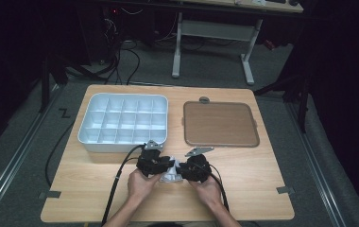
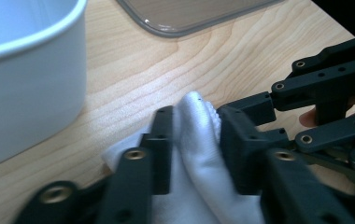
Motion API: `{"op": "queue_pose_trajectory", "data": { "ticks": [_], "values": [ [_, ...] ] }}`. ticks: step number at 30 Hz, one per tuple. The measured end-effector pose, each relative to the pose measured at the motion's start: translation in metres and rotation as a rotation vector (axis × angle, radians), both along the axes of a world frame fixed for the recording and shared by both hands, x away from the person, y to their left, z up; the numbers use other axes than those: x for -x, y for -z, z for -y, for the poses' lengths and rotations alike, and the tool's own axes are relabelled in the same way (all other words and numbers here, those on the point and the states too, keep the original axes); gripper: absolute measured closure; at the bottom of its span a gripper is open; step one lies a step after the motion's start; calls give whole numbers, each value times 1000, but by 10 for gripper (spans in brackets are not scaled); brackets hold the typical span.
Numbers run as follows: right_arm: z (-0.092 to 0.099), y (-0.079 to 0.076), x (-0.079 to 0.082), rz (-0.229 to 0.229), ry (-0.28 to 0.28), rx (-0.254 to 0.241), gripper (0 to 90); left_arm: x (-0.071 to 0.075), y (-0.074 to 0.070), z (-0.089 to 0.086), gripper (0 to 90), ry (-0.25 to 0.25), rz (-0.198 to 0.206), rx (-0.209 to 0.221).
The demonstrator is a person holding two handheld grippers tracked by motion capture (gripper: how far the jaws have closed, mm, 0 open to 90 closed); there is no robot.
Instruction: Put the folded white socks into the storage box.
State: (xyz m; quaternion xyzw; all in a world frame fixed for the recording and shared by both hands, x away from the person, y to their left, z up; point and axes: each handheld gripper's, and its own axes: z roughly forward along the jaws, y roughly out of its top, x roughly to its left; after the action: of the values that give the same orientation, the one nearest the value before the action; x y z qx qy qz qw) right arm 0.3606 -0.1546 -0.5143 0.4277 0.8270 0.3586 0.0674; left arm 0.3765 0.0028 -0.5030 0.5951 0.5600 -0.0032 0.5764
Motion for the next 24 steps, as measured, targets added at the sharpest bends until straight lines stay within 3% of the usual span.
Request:
{"op": "queue_pose_trajectory", "data": {
  "ticks": [8,11,15,20,24],
  "values": [
    [11,-4,-5,-3,19,-36,638,-2,6,4,632,14,-2,-44],
    [12,-11,-1,31,29,-17,647,3,6,8,641,18,25,-73],
    [15,-23,5,73,37,-26,670,0,6,8,641,15,14,-69],
    [13,-40,16,125,9,-26,657,1,6,10,636,11,24,-75],
    [4,-39,21,120,3,-32,582,2,6,11,628,14,29,-83]
  ]
}}
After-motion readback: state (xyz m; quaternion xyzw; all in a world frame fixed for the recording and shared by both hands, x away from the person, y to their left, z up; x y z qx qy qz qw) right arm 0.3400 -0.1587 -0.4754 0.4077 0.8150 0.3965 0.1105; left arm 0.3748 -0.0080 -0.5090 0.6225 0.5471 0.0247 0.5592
